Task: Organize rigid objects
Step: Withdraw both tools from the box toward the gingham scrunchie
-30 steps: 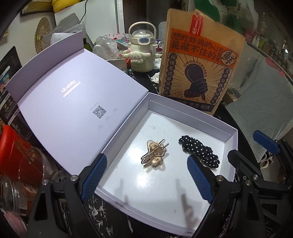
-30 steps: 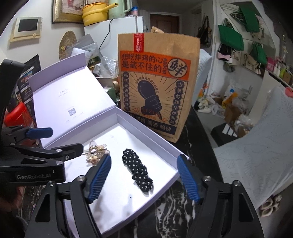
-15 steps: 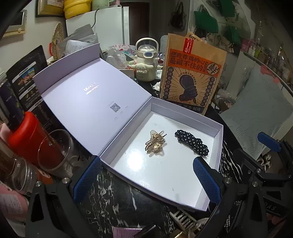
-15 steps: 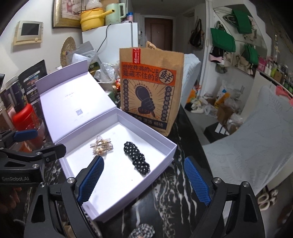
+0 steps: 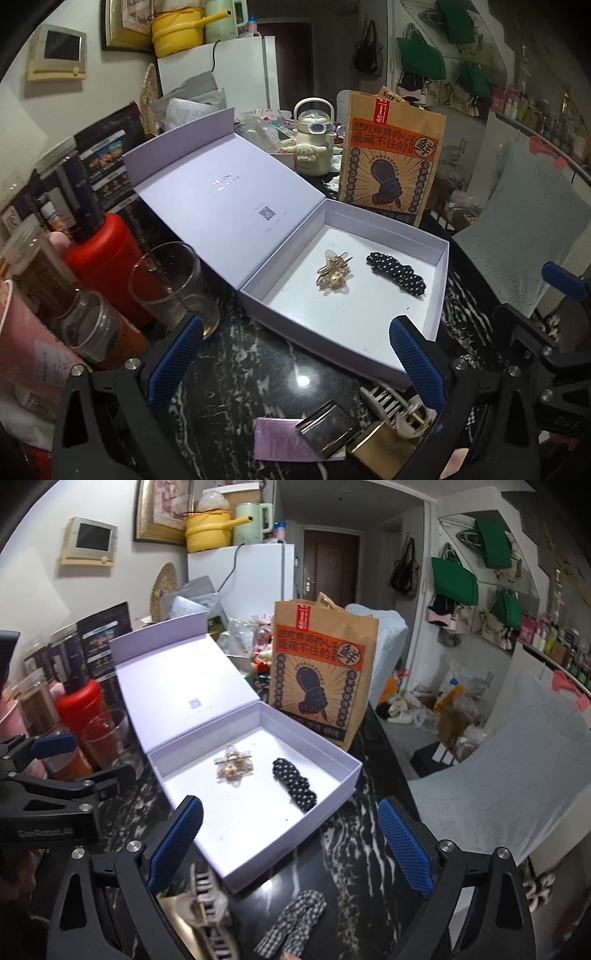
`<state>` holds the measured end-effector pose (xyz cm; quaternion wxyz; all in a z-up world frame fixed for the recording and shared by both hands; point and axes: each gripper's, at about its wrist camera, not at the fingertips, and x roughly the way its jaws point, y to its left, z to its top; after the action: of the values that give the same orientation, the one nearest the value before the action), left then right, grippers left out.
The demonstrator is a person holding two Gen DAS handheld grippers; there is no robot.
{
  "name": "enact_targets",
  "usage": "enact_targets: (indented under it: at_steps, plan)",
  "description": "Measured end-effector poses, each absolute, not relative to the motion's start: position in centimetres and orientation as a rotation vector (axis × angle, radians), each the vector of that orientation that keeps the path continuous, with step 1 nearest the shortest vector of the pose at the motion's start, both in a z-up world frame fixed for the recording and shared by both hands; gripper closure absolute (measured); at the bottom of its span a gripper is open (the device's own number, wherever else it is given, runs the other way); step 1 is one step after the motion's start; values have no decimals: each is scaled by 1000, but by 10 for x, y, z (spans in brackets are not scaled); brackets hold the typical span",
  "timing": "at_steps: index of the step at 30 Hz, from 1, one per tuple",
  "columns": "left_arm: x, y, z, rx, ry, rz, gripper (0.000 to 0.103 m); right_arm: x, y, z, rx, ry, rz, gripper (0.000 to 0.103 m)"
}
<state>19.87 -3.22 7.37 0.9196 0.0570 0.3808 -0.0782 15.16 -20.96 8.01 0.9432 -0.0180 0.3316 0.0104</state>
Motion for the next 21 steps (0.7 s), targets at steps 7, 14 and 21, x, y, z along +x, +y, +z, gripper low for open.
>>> enact_targets:
  at_steps: [7, 14, 21]
  plan:
    - [171, -27, 70, 141, 753, -149, 1, 126, -206, 85, -22, 651, 28, 6]
    - [151, -20, 59, 133, 756, -149, 1, 107, -200, 80, -24, 646, 47, 6]
    - [138, -10, 48, 101, 793, -211, 1, 86, -196, 71, 12, 648, 97, 6]
